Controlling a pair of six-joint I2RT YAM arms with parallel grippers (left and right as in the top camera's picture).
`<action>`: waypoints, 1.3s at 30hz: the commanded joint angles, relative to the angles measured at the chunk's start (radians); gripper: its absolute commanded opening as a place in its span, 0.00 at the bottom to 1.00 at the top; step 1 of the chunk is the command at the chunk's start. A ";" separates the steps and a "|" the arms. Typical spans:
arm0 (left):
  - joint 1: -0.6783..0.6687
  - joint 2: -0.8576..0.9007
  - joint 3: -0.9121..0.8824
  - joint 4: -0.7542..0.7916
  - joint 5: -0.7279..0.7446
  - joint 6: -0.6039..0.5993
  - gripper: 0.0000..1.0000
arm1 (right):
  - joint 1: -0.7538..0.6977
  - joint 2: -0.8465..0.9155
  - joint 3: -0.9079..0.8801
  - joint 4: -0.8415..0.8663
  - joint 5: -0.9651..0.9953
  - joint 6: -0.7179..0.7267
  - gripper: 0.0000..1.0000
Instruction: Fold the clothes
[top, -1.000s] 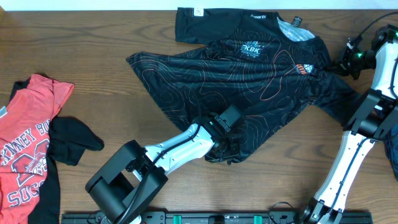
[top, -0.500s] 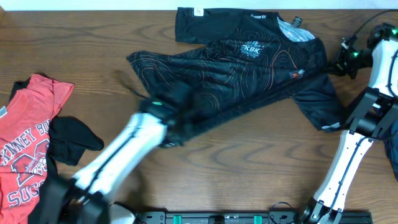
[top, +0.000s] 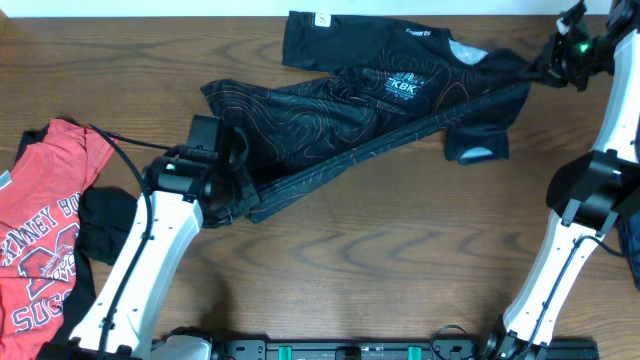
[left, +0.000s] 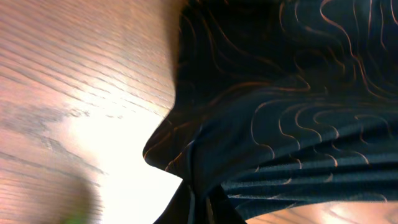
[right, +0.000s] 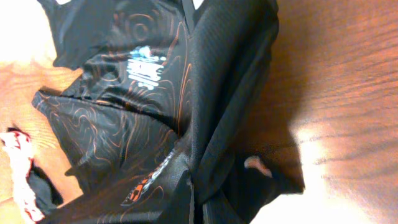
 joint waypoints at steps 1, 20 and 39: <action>0.054 -0.005 0.039 -0.033 -0.184 0.056 0.06 | -0.009 -0.094 0.012 0.008 0.161 -0.019 0.01; 0.264 -0.005 0.497 -0.032 -0.187 0.205 0.06 | 0.029 -0.183 0.011 -0.074 0.164 -0.034 0.01; 0.264 -0.005 0.814 -0.061 -0.299 0.281 0.06 | 0.040 -0.389 0.012 0.016 0.238 -0.022 0.01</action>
